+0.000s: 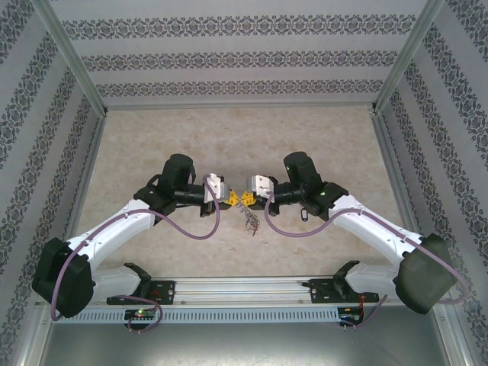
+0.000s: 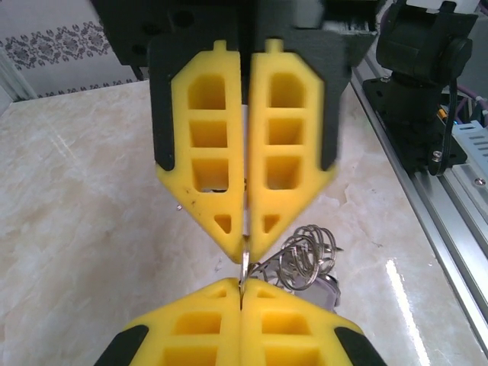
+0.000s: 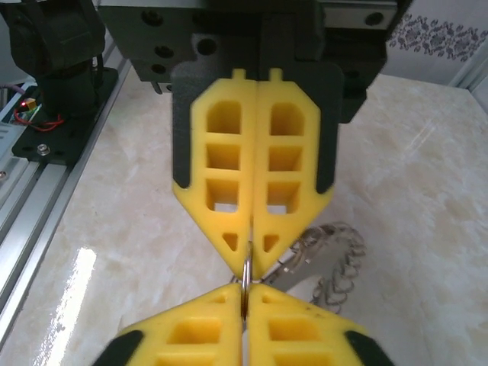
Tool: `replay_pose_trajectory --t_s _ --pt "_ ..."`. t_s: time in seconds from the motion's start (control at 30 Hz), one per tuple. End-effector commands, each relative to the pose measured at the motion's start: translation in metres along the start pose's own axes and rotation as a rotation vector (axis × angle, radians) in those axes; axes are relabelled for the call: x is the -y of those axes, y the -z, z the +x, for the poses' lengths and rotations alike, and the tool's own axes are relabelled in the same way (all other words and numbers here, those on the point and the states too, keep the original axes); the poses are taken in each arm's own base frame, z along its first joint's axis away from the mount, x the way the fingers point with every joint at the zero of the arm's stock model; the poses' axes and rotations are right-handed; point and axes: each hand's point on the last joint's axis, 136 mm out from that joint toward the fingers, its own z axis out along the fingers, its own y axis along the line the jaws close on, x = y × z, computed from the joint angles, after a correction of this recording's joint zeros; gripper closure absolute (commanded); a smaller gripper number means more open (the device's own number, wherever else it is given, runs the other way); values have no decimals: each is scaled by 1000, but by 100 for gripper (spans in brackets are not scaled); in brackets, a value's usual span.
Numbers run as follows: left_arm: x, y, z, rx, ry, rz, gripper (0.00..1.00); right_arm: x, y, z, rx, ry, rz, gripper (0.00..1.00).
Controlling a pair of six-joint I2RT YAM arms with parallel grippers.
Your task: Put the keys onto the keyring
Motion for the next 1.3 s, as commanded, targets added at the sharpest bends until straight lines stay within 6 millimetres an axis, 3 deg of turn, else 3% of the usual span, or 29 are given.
replay_pose_trajectory --t_s 0.0,0.2,0.3,0.47,0.6,0.7,0.83,1.03,1.27 --pt "4 1 -14 37 -63 39 100 -6 2 -1 9 -1 -47 99" --pt "7 2 -11 27 -57 47 94 -9 -1 7 -86 8 -21 100" --pt "6 1 -6 26 -44 33 86 -4 -1 9 -131 1 36 100" --pt "-17 9 -9 115 65 -82 80 20 0 12 -261 -112 193 100" --pt "-25 15 -5 139 108 -171 73 33 1 22 -360 -303 308 100" --pt "-48 21 -2 115 261 -277 72 37 6 23 -416 -436 364 100" --pt "-68 30 9 131 426 -395 68 55 29 37 -556 -672 554 100" --pt "-66 32 24 138 448 -447 60 52 41 49 -737 -1001 655 100" --pt "-43 10 13 94 279 -339 57 28 44 62 -1005 -1291 566 100"
